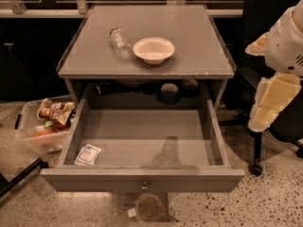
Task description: Close top drawer
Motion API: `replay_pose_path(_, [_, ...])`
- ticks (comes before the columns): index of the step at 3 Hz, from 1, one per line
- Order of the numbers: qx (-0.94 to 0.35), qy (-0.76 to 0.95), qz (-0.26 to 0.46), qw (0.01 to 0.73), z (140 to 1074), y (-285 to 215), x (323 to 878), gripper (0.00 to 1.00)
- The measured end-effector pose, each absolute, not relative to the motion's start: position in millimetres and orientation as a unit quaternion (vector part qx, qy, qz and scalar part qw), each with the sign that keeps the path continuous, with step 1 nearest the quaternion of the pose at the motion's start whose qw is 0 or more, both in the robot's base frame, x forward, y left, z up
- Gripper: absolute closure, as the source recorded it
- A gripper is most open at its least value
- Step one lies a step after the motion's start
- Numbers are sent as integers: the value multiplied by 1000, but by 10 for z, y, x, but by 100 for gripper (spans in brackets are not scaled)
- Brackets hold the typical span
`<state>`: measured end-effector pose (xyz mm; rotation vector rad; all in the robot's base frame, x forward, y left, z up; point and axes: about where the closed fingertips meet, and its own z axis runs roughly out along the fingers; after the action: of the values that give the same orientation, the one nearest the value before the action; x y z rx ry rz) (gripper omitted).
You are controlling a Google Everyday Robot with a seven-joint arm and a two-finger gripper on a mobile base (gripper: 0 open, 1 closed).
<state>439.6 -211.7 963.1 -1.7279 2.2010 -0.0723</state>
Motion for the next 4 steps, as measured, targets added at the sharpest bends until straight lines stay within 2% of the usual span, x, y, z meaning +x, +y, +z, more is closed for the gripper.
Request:
replay_pose_path(1, [-611,768,-15,190,9274,-1988,4340,0])
replay_pose_path(4, [-554,811,-56,180,7412,-1558,4407,0])
